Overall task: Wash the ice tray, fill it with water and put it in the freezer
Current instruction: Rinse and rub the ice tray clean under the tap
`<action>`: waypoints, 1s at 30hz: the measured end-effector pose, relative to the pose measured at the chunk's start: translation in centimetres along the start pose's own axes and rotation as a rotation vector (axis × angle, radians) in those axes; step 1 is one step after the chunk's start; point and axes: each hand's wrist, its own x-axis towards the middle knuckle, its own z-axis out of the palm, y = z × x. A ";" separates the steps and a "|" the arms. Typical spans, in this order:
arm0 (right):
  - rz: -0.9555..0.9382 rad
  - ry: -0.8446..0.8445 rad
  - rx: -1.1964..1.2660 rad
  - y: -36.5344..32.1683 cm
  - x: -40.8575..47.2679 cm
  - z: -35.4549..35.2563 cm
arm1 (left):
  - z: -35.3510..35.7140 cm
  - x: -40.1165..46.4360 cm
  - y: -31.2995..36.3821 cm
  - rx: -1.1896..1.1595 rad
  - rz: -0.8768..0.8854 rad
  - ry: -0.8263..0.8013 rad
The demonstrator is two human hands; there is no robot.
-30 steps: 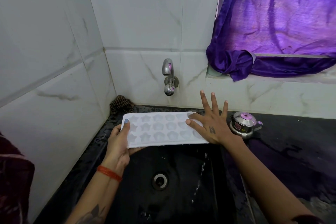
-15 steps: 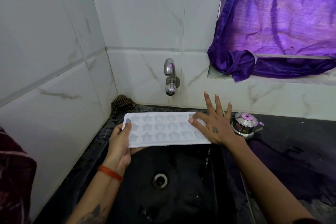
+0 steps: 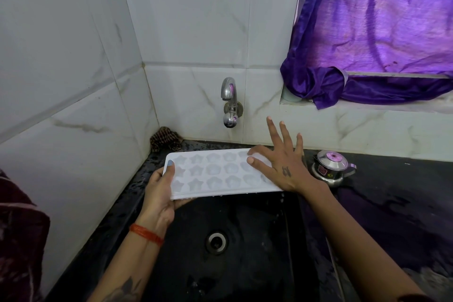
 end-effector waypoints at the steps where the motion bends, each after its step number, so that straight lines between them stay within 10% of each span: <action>1: 0.002 -0.038 -0.008 -0.2 0.1 0.0 | 0.0 0.0 0.0 0.002 0.000 -0.003; 30: 0.000 -0.085 -0.072 -1.3 0.4 0.8 | 0.6 -0.4 0.1 -0.003 -0.009 -0.005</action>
